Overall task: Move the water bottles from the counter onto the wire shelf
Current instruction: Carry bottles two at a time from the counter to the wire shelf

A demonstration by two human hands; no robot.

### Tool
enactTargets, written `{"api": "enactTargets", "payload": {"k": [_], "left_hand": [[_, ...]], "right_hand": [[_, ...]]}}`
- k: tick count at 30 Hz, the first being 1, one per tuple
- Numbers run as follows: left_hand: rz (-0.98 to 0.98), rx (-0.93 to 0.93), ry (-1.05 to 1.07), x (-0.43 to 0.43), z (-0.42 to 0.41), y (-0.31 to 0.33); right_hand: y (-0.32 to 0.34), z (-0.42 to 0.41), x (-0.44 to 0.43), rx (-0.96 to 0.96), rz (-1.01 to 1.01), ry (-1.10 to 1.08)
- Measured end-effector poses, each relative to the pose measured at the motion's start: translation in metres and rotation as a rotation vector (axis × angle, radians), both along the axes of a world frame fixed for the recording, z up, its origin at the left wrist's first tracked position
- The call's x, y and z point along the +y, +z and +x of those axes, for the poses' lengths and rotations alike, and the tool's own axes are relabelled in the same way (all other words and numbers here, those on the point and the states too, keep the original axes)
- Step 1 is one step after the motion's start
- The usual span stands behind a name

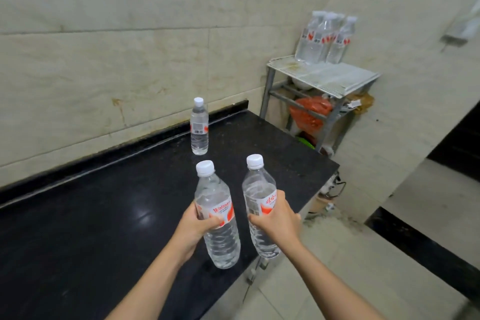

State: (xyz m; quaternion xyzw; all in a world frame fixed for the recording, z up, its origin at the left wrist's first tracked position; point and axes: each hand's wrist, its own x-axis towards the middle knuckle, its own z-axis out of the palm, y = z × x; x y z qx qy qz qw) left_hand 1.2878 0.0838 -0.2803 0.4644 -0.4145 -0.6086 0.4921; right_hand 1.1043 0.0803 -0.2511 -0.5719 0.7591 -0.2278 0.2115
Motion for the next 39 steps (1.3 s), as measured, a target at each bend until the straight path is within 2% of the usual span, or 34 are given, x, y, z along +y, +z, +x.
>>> {"api": "enactTargets", "payload": {"k": [9,14,20,28,35,39], "left_hand": [[-0.088,-0.106,-0.158,-0.010,-0.175,0.025],[-0.094,-0.186,-0.128,-0.018,-0.254,0.020],[-0.083,-0.261,-0.100,-0.046,-0.311,0.020],[-0.270,-0.269,-0.021,-0.140,-0.370,0.058],[-0.407,-0.229,0.017,-0.274,-0.431,0.108],[-0.468,-0.199,0.087,-0.332,-0.443,0.142]], "right_hand": [[0.005,-0.175,0.027,-0.063,-0.027,-0.112],[-0.005,-0.261,0.040,-0.082,-0.001,-0.248],[-0.015,-0.323,0.028,-0.127,0.014,-0.339],[0.014,-0.383,-0.062,-0.140,-0.067,-0.307],[0.068,-0.449,-0.189,-0.113,-0.201,-0.259],[0.079,-0.475,-0.246,-0.203,-0.283,-0.290]]}}
